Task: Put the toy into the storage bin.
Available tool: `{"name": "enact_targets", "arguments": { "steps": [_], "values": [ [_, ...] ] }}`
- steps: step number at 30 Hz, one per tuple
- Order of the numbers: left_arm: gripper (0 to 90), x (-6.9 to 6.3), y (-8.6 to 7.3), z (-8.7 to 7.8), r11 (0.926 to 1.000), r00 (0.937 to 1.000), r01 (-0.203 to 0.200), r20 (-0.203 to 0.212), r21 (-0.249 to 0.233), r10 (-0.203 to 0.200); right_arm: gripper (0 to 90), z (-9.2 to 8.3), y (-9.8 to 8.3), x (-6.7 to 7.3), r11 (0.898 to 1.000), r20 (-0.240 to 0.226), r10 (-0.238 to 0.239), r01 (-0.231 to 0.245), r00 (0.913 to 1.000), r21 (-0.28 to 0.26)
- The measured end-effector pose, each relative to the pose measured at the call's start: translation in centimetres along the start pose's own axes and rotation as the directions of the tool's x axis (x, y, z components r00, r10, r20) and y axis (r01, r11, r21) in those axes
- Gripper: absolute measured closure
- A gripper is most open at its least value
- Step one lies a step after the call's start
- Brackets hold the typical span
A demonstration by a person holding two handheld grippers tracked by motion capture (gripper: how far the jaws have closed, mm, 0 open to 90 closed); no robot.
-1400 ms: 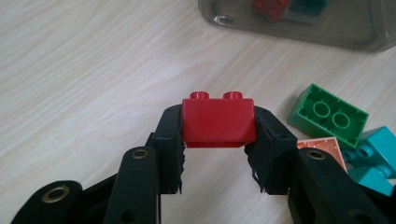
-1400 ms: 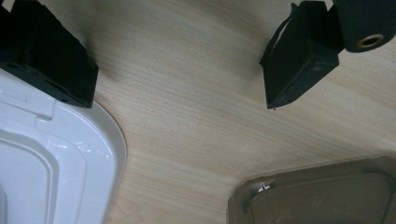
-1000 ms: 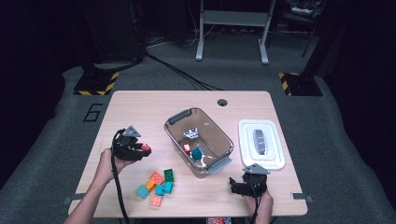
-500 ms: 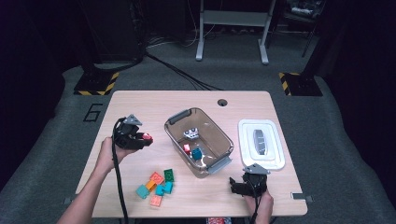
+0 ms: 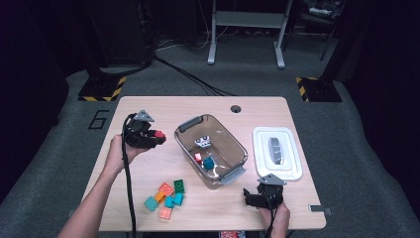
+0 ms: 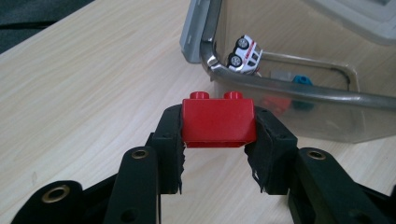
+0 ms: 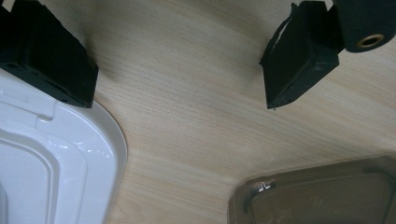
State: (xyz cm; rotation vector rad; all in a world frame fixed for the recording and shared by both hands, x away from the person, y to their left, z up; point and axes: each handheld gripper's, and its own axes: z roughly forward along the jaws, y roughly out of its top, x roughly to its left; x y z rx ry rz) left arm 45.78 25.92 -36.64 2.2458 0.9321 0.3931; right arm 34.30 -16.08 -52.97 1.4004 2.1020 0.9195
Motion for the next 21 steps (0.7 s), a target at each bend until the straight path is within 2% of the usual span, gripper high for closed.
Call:
{"name": "enact_targets", "arguments": {
  "steps": [9, 11, 15, 21],
  "values": [
    [58.4, -0.2, 1.7, 0.0, 0.9994, 1.0, 0.002, -0.004, -0.035, -0.002, 9.4, 0.0, 0.0, 0.0, 1.0, 0.0, 0.0, 0.0, 1.0, 0.0],
    [58.4, -0.1, 2.1, 0.1, 0.9994, 1.0, 0.004, 0.009, -0.035, -0.003, 9.4, 0.0, 0.0, 0.0, 1.0, 0.0, 0.0, 0.0, 1.0, 0.0],
    [58.4, -0.5, 3.1, 0.3, 0.9995, 0.9999, -0.009, 0.013, -0.029, 0.01, 9.4, 0.0, 0.0, 0.0, 1.0, 0.001, 0.0, 0.0, 1.0, 0.0],
    [58.4, -1.2, 4.8, 0.6, 0.9984, 0.9996, -0.023, 0.014, -0.051, 0.024, 9.4, 0.0, 0.0, 0.0, 1.0, 0.001, 0.002, -0.002, 1.0, 0.001]
  ]
}}
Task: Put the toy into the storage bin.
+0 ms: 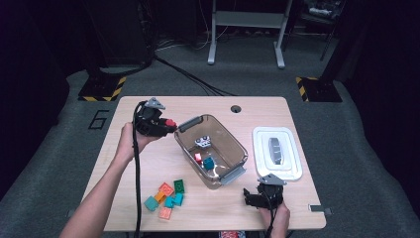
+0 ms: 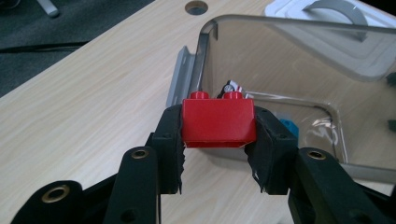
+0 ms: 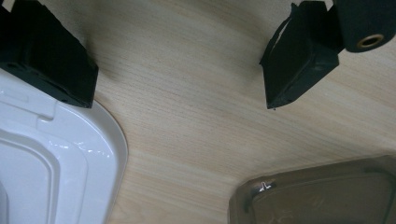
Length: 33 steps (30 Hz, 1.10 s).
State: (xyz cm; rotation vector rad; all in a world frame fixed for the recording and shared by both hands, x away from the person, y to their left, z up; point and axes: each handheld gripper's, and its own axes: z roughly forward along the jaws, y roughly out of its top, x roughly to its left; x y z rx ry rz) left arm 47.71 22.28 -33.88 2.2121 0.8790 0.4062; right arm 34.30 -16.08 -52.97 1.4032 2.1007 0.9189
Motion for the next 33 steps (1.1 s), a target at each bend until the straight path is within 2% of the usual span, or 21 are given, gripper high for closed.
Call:
{"name": "enact_targets", "arguments": {
  "steps": [6, 11, 16, 18, 26, 31, 33],
  "values": [
    [58.4, -0.9, 1.1, 1.3, 0.9988, 0.9994, -0.028, 0.021, 0.041, 0.027, 9.4, 0.0, 0.0, 0.0, 1.0, 0.0, 0.0, 0.0, 1.0, 0.0],
    [58.4, -1.5, 1.1, 2.6, 0.9961, 0.9986, -0.031, 0.044, 0.082, 0.028, 9.4, 0.0, 0.0, 0.0, 1.0, 0.0, 0.0, 0.0, 1.0, 0.0],
    [58.3, -1.9, 0.8, 3.8, 0.9858, 0.9954, -0.06, 0.084, 0.157, 0.047, 9.4, 0.0, 0.0, 0.0, 1.0, 0.0, 0.0, 0.0, 1.0, 0.0],
    [58.3, -2.0, 0.7, 4.0, 0.9823, 0.9942, -0.072, 0.092, 0.173, 0.057, 9.4, 0.0, 0.0, 0.0, 1.0, 0.0, -0.001, 0.001, 1.0, 0.0],
    [58.1, -2.2, 0.3, 5.0, 0.9707, 0.9901, -0.088, 0.126, 0.224, 0.061, 9.5, 0.0, 0.0, 0.0, 1.0, 0.001, 0.0, 0.0, 1.0, -0.001],
    [57.4, -2.3, 0.2, 5.1, 0.9711, 0.9891, -0.089, 0.134, 0.221, 0.06, 9.5, 0.0, 0.0, 0.0, 1.0, 0.001, 0.0, 0.0, 1.0, -0.001],
    [52.8, -2.4, 0.2, 5.1, 0.9709, 0.9892, -0.082, 0.137, 0.225, 0.052, 9.5, 0.0, 0.0, 0.0, 1.0, 0.001, 0.0, 0.0, 1.0, 0.0]
  ]
}}
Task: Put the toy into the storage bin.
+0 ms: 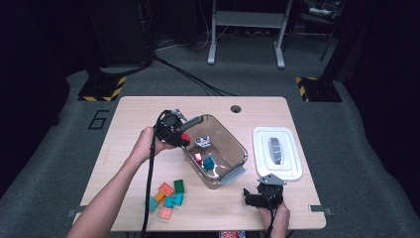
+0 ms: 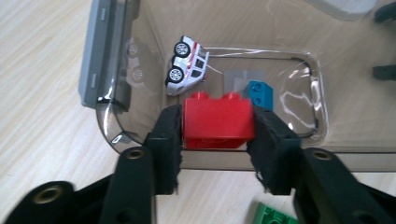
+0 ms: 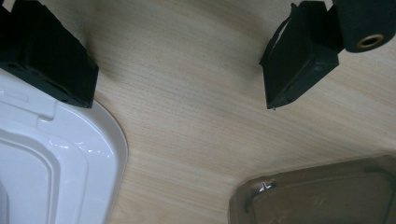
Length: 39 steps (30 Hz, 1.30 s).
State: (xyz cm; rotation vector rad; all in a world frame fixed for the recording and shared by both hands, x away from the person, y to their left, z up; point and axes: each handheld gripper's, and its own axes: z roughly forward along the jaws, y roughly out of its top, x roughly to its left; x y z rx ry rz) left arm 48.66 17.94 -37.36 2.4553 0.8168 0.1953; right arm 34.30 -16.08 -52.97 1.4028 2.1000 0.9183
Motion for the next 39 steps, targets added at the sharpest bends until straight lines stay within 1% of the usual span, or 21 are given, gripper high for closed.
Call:
{"name": "enact_targets", "arguments": {
  "steps": [2, 3, 5, 6, 9, 12, 14, 16, 21, 23, 24, 25, 27, 28, 29, 32, 33, 35, 36, 39],
  "values": [
    [45.8, -0.1, 0.0, -0.1, 1.0, 1.0, 0.005, 0.003, -0.001, -0.005, 9.5, 0.0, 0.0, 0.0, 1.0, 0.0, 0.0, 0.0, 1.0, 0.0],
    [42.3, -0.1, 0.0, -0.1, 1.0, 1.0, 0.005, -0.004, -0.001, -0.005, 9.5, 0.0, 0.0, 0.0, 1.0, 0.0, 0.001, -0.001, 1.0, 0.0],
    [35.9, -0.2, -0.1, -0.4, 0.9999, 0.9999, 0.007, -0.012, -0.013, -0.007, 9.5, 0.0, 0.0, 0.0, 1.0, 0.0, 0.001, -0.001, 1.0, 0.0],
    [33.4, -0.2, -0.2, -0.6, 0.9999, 1.0, 0.006, -0.008, -0.015, -0.006, 9.5, 0.0, 0.0, 0.0, 1.0, 0.0, 0.0, 0.0, 1.0, 0.0],
    [27.0, -0.3, -0.7, -1.4, 0.9985, 0.9997, 0.021, -0.011, -0.051, -0.022, 9.5, 0.0, 0.0, 0.0, 1.0, 0.0, 0.0, 0.0, 1.0, 0.0],
    [22.4, -0.4, -1.5, -2.4, 0.9965, 0.9993, 0.032, -0.014, -0.077, -0.034, 9.5, 0.0, 0.0, 0.0, 1.0, 0.0, 0.0, 0.0, 1.0, 0.0],
    [19.5, -0.5, -2.3, -3.0, 0.9946, 0.9989, 0.04, -0.019, -0.096, -0.042, 9.5, 0.0, 0.0, 0.0, 1.0, 0.0, 0.0, 0.0, 1.0, 0.0],
    [17.2, -0.5, -3.3, -3.5, 0.9937, 0.9985, 0.045, -0.026, -0.103, -0.048, 9.5, 0.0, 0.0, 0.0, 1.0, 0.0, 0.0, 0.0, 1.0, 0.0],
    [15.1, -0.6, -6.1, -4.2, 0.9905, 0.9969, 0.062, -0.042, -0.123, -0.067, 9.5, 0.0, 0.0, 0.0, 1.0, 0.0, 0.0, 0.0, 1.0, 0.0],
    [14.8, -0.7, -7.3, -4.2, 0.9904, 0.9964, 0.07, -0.039, -0.119, -0.075, 9.5, 0.0, 0.0, 0.0, 1.0, 0.0, 0.0, 0.0, 1.0, 0.0],
    [14.6, -0.7, -7.9, -4.2, 0.99, 0.9959, 0.073, -0.044, -0.12, -0.079, 9.6, 0.0, 0.0, 0.0, 1.0, 0.0, 0.0, 0.0, 1.0, 0.0],
    [14.6, -0.7, -8.5, -4.2, 0.9901, 0.9953, 0.071, -0.057, -0.121, -0.078, 9.6, 0.0, 0.0, 0.0, 1.0, 0.001, 0.001, -0.001, 1.0, -0.001],
    [14.5, -0.8, -9.7, -4.1, 0.9888, 0.9946, 0.082, -0.053, -0.124, -0.089, 9.6, 0.0, 0.0, 0.1, 1.0, 0.001, 0.01, -0.01, 1.0, -0.003],
    [14.5, -0.9, -10.3, -4.0, 0.9887, 0.9941, 0.086, -0.055, -0.123, -0.094, 9.6, 0.0, 0.0, 0.0, 1.0, 0.0, -0.001, 0.001, 1.0, 0.0],
    [14.5, -1.0, -10.8, -3.9, 0.9886, 0.9934, 0.089, -0.061, -0.121, -0.097, 9.6, 0.0, 0.0, 0.0, 1.0, 0.001, 0.0, 0.0, 1.0, 0.0],
    [14.2, -1.4, -12.1, -3.5, 0.9871, 0.9927, 0.099, -0.056, -0.125, -0.107, 9.6, 0.0, 0.0, 0.0, 1.0, 0.001, 0.0, 0.0, 1.0, 0.0],
    [14.2, -1.6, -12.5, -3.4, 0.9872, 0.992, 0.1, -0.064, -0.124, -0.109, 9.6, 0.0, 0.0, 0.0, 1.0, 0.001, 0.0, 0.0, 1.0, -0.001],
    [13.9, -2.0, -13.3, -3.1, 0.9847, 0.9908, 0.112, -0.06, -0.133, -0.121, 9.6, 0.0, 0.0, 0.0, 1.0, 0.001, 0.0, 0.0, 1.0, 0.0],
    [13.9, -2.2, -13.7, -3.0, 0.9844, 0.991, 0.116, -0.051, -0.132, -0.124, 9.6, 0.0, 0.0, 0.0, 1.0, 0.001, 0.001, -0.001, 1.0, -0.001],
    [11.1, -2.8, -14.9, -2.5, 0.9841, 0.9891, 0.124, -0.063, -0.127, -0.133, 9.6, 0.0, 0.0, 0.0, 1.0, 0.001, 0.001, -0.001, 1.0, -0.001]
  ]
}}
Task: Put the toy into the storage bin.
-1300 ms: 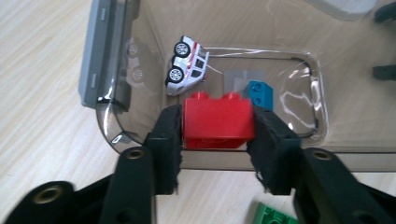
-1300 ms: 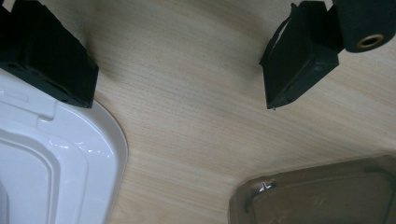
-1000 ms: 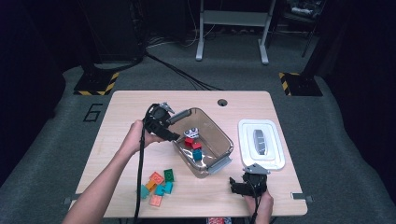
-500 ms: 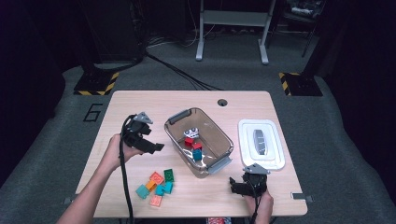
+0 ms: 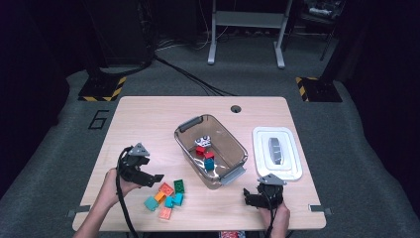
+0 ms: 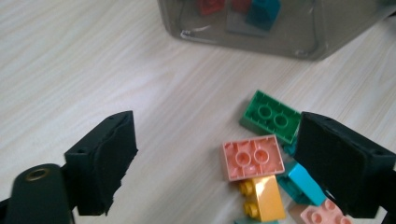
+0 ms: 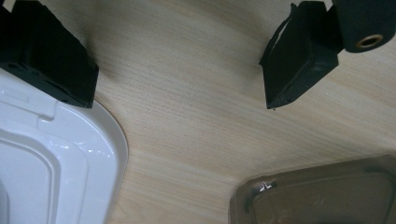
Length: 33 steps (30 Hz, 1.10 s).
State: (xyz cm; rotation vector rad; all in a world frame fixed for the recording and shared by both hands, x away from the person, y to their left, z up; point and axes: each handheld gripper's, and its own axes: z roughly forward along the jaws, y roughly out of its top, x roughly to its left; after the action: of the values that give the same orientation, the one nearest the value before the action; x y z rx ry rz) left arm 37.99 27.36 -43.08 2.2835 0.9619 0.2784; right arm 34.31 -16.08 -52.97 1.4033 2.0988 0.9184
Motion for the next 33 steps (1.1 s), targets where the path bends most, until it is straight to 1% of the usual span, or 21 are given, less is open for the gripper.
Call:
{"name": "enact_targets", "arguments": {
  "steps": [2, 3, 6, 9, 10, 12, 15, 16, 17, 19, 20, 22, 24, 25, 27, 29, 30, 31, 32, 33],
  "values": [
    [9.3, -0.2, -0.8, 0.2, 0.9999, 0.9999, 0.011, 0.007, 0.004, -0.011, 9.6, 0.0, 0.0, 0.0, 1.0, 0.0, 0.0, 0.0, 1.0, 0.0],
    [8.1, -0.3, -1.3, 0.4, 0.9999, 0.9999, 0.016, 0.001, 0.003, -0.016, 9.6, 0.0, 0.0, 0.0, 1.0, 0.0, 0.0, 0.0, 1.0, 0.0],
    [5.0, -0.6, -2.4, 0.6, 0.9996, 0.9998, 0.018, -0.006, 0.023, -0.018, 9.6, 0.0, 0.0, 0.0, 1.0, 0.0, 0.0, 0.0, 1.0, 0.0],
    [3.0, -0.8, -3.6, 0.8, 0.9995, 0.9997, 0.025, -0.006, 0.021, -0.025, 9.6, 0.0, 0.0, 0.0, 1.0, 0.0, 0.0, 0.0, 1.0, 0.0],
    [2.4, -0.9, -4.0, 0.8, 0.9991, 0.9992, 0.039, -0.001, 0.016, -0.039, 9.6, 0.0, 0.0, 0.0, 1.0, 0.0, 0.0, 0.0, 1.0, 0.0],
    [1.6, -0.9, -4.7, 0.9, 0.999, 0.9991, 0.042, -0.005, 0.014, -0.042, 9.6, 0.0, 0.0, 0.0, 1.0, 0.001, 0.0, 0.0, 1.0, 0.0],
    [0.9, -1.1, -5.8, 1.2, 0.9984, 0.9987, 0.048, -0.014, 0.03, -0.048, 9.6, 0.0, 0.0, 0.0, 1.0, 0.001, 0.0, 0.0, 1.0, 0.0],
    [0.4, -1.2, -6.2, 1.3, 0.998, 0.9987, 0.049, -0.018, 0.041, -0.048, 9.6, 0.0, 0.0, 0.1, 1.0, 0.0, 0.007, -0.007, 1.0, -0.001],
    [0.0, -1.4, -6.5, 1.5, 0.9978, 0.9982, 0.054, -0.026, 0.037, -0.054, 9.7, 0.0, 0.0, 0.0, 1.0, 0.001, 0.004, -0.004, 1.0, -0.001],
    [0.0, -1.6, -7.0, 1.7, 0.9981, 0.9982, 0.054, -0.027, 0.03, -0.053, 9.6, 0.0, 0.0, 0.0, 1.0, 0.001, 0.001, -0.001, 1.0, 0.0],
    [0.0, -1.7, -7.2, 1.9, 0.9982, 0.9979, 0.054, -0.038, 0.025, -0.053, 9.6, 0.0, 0.0, 0.0, 1.0, 0.001, 0.0, 0.0, 1.0, 0.0],
    [0.0, -1.9, -7.5, 2.2, 0.9983, 0.9978, 0.047, -0.048, 0.036, -0.045, 9.7, 0.0, 0.0, 0.0, 1.0, 0.001, 0.0, 0.0, 1.0, 0.0],
    [0.0, -2.2, -7.8, 2.5, 0.9983, 0.9969, 0.037, -0.071, 0.046, -0.034, 9.6, 0.0, 0.0, 0.0, 1.0, 0.001, 0.001, -0.001, 1.0, 0.0],
    [0.0, -2.3, -7.9, 2.6, 0.9985, 0.9964, 0.04, -0.076, 0.038, -0.037, 9.6, 0.0, 0.0, 0.0, 1.0, 0.001, 0.001, -0.001, 1.0, 0.0],
    [0.1, -2.5, -8.2, 2.8, 0.9983, 0.9962, 0.042, -0.078, 0.041, -0.038, 9.6, 0.0, 0.0, 0.0, 1.0, 0.001, 0.001, -0.001, 1.0, 0.0],
    [1.7, -2.7, -8.5, 2.9, 0.9986, 0.9964, 0.036, -0.078, 0.04, -0.033, 9.6, 0.0, 0.0, 0.0, 1.0, 0.001, 0.001, -0.001, 1.0, 0.0],
    [2.6, -2.8, -8.7, 2.9, 0.9989, 0.9958, 0.029, -0.088, 0.037, -0.026, 9.6, 0.0, 0.0, 0.0, 1.0, 0.001, 0.001, -0.001, 1.0, 0.0],
    [4.6, -3.0, -8.8, 3.0, 0.999, 0.9957, 0.033, -0.088, 0.032, -0.03, 9.6, 0.0, 0.0, 0.0, 1.0, 0.001, 0.002, -0.002, 1.0, 0.0],
    [7.8, -3.1, -8.9, 3.0, 0.9992, 0.9957, 0.024, -0.09, 0.033, -0.021, 9.6, 0.0, 0.0, 0.0, 1.0, 0.001, 0.001, -0.001, 1.0, 0.0],
    [10.9, -3.1, -9.0, 3.0, 0.9989, 0.9954, 0.007, -0.096, 0.047, -0.003, 9.6, 0.0, 0.0, 0.0, 1.0, 0.001, 0.001, -0.001, 1.0, 0.0]
  ]
}}
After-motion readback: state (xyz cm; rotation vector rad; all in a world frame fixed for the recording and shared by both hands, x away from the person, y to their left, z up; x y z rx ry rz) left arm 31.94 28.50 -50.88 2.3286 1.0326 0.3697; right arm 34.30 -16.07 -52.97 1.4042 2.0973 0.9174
